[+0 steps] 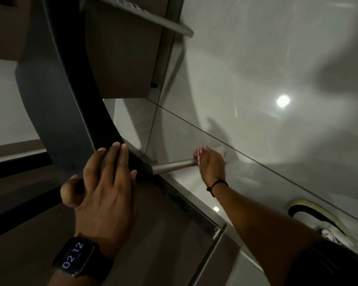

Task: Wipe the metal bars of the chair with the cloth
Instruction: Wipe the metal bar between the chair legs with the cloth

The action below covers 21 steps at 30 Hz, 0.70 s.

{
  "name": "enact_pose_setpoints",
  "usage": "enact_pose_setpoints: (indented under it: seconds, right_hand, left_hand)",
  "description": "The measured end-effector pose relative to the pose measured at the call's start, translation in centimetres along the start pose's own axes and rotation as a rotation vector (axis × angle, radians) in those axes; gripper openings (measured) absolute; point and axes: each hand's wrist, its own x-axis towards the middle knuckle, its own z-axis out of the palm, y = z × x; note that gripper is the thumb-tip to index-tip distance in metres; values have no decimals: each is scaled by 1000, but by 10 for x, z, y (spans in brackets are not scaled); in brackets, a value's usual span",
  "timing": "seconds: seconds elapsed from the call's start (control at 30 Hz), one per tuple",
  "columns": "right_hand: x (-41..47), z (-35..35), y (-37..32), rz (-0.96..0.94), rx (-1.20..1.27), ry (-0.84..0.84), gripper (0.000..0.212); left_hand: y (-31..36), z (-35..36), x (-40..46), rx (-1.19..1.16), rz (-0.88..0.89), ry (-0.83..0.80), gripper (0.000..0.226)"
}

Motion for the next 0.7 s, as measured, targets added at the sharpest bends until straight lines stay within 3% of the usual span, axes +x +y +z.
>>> enact_pose_setpoints:
  seconds: [0.03,0.1,0.13,0.23,0.37,0.47,0.53,0.63,0.7]
  right_hand:
    - [-12,0,-13,51,283,-30,46]
    - [-50,20,-43,-67,598,-96,40]
    - [-69,36,-60,-217,598,-63,35]
    - [-100,78,-84,-678,230,105,37]
    - [-69,61,-50,-485,183,181,51]
    - [6,15,1,-240,-218,-28,37]
    - [41,-10,16,-122,-377,-195,44]
    - [19,-5,-10,-64,-117,-158,56]
    - [-27,26,-35,-280,113,-66,52]
  left_hand:
    - [1,-1,0,7,9,-2,57]
    - [1,-2,0,21,17,6,56]
    - [0,-2,-1,26,25,11,56]
    - [-4,1,0,60,65,14,54]
    - [-9,5,7,93,38,-36,61]
    - [-11,4,14,148,14,-62,69]
    - [-8,1,16,143,18,-63,68]
    - [-1,-5,17,130,-33,-103,68]
    - [2,-7,17,128,-72,-117,70]
